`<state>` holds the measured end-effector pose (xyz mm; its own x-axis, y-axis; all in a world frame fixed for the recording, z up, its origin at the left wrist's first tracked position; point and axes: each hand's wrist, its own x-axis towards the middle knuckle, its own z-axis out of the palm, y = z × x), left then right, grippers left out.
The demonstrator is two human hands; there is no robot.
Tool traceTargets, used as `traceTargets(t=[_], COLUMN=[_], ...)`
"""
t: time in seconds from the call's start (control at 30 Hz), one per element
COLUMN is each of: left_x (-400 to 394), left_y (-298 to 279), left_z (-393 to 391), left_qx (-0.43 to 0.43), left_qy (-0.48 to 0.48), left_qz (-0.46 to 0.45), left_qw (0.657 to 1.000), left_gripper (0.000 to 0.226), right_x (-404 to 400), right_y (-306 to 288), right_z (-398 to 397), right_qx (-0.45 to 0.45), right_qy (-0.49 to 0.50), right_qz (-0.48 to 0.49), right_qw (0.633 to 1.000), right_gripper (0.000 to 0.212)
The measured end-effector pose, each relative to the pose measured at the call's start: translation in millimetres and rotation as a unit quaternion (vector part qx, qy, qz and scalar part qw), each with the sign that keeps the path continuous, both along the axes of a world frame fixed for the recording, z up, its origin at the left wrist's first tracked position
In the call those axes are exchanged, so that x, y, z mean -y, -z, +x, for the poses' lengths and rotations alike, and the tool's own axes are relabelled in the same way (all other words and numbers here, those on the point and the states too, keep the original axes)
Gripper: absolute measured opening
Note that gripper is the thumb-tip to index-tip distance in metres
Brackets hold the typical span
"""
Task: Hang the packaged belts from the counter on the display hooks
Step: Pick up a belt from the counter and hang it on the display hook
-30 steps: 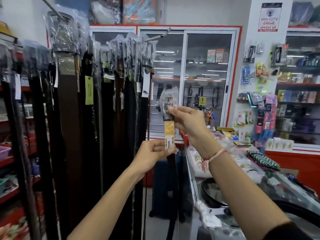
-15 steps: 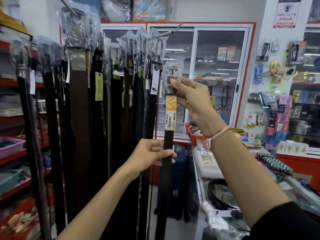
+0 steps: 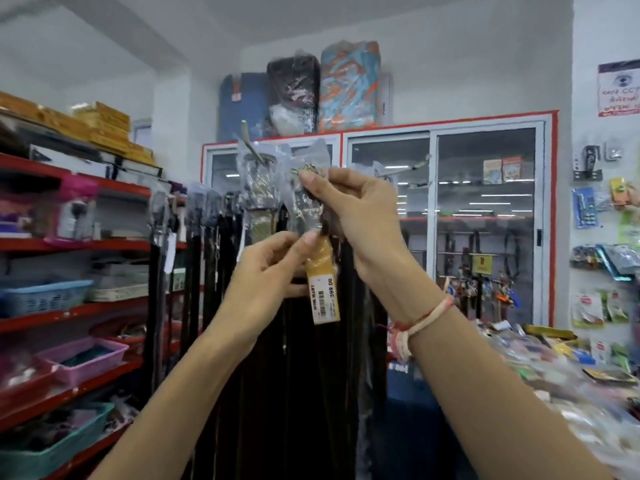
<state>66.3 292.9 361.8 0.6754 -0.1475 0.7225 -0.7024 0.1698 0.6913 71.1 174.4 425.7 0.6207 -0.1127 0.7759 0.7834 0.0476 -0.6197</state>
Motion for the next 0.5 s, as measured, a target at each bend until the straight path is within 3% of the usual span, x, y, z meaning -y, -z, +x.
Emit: traceTargets(t=[0.1, 0.33, 0.5], left_x=[-20, -49, -54], left_y=[-15, -38, -43], left_z=[1, 6, 9], left_qx=[0.018, 0.027, 0.035], left_qy=[-0.028, -0.068, -0.076], left_qz=[-0.036, -0.072, -0.079], left_qw=[0.999, 0.995, 0.993], left_gripper=[0.024, 0.023, 0.024], right_x=[-29, -68, -71], right_y=[-19, -40, -45], right_z=[5, 22, 24], right_qx=[0.017, 0.024, 0.020], right_qy=[-0.008, 0.046, 0.020], right_qz=[0.003, 0.001, 0.023], right_qw=[1.000, 0.999, 0.999], right_gripper=[0.027, 0.026, 0.025])
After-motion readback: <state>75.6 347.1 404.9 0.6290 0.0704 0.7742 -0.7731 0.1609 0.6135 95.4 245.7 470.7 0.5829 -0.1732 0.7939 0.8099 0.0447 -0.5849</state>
